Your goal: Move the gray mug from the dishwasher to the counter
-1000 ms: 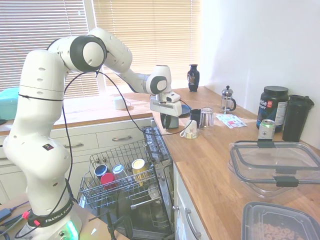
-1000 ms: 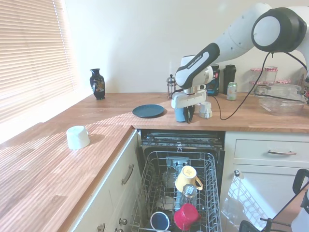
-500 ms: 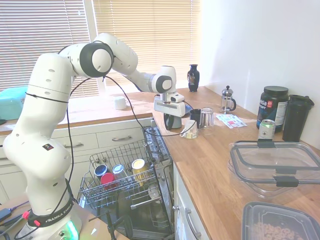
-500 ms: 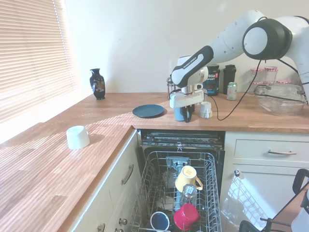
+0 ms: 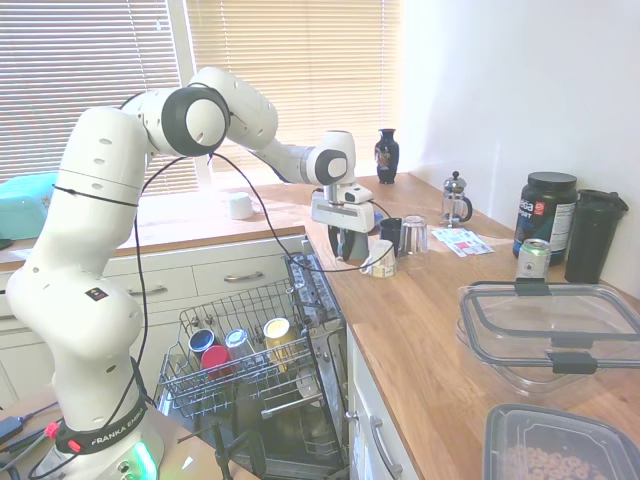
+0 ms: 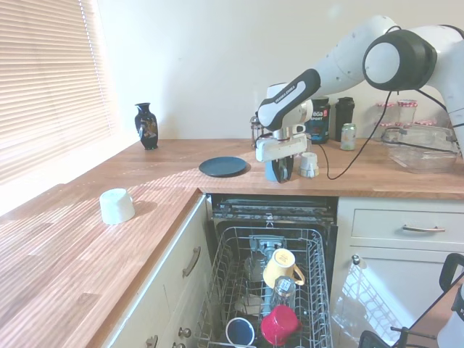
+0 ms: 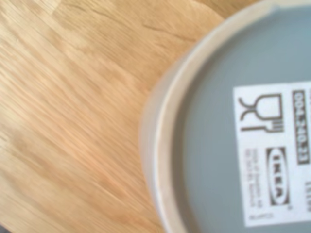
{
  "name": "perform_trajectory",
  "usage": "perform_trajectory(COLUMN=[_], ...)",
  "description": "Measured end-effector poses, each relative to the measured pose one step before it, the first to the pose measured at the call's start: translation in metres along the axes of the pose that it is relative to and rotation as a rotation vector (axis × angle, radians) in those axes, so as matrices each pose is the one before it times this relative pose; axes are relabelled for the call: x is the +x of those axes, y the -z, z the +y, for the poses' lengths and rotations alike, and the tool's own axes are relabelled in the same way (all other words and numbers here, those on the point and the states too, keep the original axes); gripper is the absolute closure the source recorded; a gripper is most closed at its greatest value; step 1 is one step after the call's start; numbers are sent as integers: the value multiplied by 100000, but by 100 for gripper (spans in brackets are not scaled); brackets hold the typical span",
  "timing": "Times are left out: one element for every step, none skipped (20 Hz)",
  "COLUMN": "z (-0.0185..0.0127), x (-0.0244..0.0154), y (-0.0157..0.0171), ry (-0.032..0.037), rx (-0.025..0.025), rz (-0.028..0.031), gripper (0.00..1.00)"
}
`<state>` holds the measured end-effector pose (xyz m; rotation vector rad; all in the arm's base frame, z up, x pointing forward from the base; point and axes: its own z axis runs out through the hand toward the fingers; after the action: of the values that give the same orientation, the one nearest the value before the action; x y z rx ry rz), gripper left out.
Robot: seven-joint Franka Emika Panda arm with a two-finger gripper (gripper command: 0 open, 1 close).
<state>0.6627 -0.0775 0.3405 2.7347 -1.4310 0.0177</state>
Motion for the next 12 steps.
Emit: perform_trajectory(z=[145,279,459,577,662,738,735,779,908,993,1077,1224], x=[-247,-302,-391,-493,-570,-681,-748,-782,-773,-746,-714,-697], y=[44,168,199,188,166,178,184,170,175,139,58,-74], ry=[-54,-53,-68,-4,97,187,220,237,256,199,171,182], rx=[181,416,348,628,702,568,465,577,493,420,453,73], rz=[161,161,15,232,367,263,77,111,206,88,171,-202], gripper=[0,0,0,0,0,0,0,0,0,0,0,0])
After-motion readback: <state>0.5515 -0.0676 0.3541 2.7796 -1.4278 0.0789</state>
